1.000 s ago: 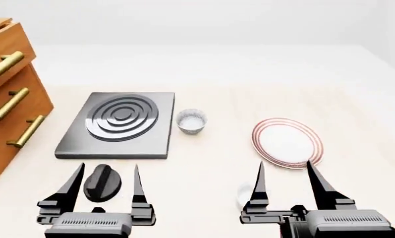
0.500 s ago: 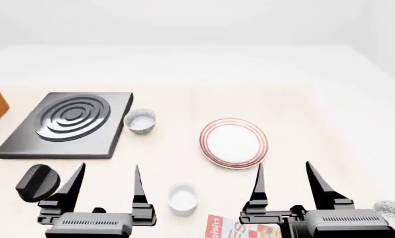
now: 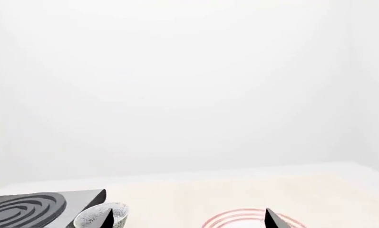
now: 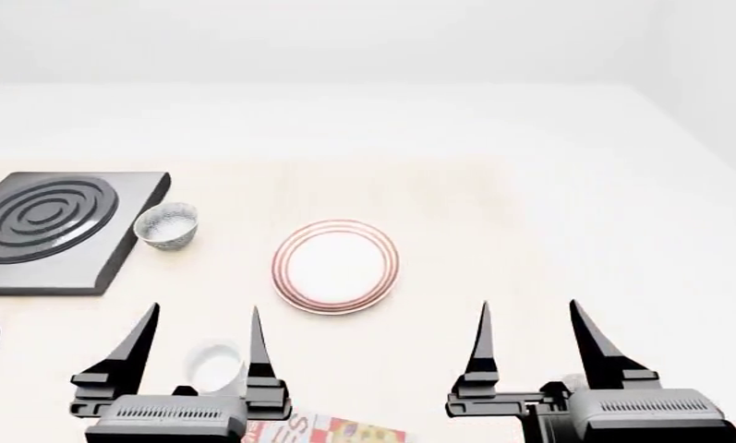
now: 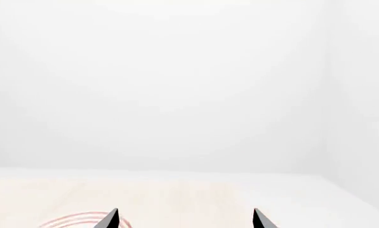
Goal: Pick the akita bowl next to the cookies box and place it on the plate.
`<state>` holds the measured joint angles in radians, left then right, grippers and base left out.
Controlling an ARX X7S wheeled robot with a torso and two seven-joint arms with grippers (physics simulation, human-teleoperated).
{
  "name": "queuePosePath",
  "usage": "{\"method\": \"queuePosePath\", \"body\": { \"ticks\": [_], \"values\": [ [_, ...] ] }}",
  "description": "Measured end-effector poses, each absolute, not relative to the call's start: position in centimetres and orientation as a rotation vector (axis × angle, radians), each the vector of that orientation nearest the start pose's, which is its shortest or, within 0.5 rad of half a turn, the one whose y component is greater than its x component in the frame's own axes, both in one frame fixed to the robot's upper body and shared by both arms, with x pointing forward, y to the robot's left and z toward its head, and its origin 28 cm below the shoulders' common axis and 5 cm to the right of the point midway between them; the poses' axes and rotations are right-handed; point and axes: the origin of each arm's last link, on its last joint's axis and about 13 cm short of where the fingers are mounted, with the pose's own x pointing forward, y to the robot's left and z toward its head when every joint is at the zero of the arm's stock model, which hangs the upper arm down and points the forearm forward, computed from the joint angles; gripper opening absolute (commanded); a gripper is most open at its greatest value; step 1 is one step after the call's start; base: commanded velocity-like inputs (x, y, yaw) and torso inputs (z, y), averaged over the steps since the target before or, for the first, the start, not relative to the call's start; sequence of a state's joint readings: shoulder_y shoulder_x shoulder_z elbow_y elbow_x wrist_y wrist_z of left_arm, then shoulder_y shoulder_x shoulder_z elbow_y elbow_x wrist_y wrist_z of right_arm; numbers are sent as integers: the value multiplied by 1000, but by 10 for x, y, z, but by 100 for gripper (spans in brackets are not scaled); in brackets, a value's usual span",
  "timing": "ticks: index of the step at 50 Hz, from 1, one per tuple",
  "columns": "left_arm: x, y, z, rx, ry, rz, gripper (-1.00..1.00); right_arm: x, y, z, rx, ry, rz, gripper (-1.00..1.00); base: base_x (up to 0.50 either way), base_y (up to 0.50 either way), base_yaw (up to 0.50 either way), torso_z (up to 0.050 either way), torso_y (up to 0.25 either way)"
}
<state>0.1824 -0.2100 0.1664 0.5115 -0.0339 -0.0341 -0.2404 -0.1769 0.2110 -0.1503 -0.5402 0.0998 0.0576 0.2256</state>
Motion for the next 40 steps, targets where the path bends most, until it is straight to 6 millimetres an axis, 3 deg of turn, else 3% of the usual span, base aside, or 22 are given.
{"method": "queuePosePath", "body": {
  "ticks": [33, 40],
  "values": [
    [166, 205, 81, 79, -282, 6, 100, 166, -98, 88, -8, -292, -7, 100, 0, -30, 0, 0, 0],
    [166, 205, 80, 81, -279, 3, 100, 165, -106, 101, -17, -272, -2, 100, 0, 0, 0, 0, 0]
  ]
}}
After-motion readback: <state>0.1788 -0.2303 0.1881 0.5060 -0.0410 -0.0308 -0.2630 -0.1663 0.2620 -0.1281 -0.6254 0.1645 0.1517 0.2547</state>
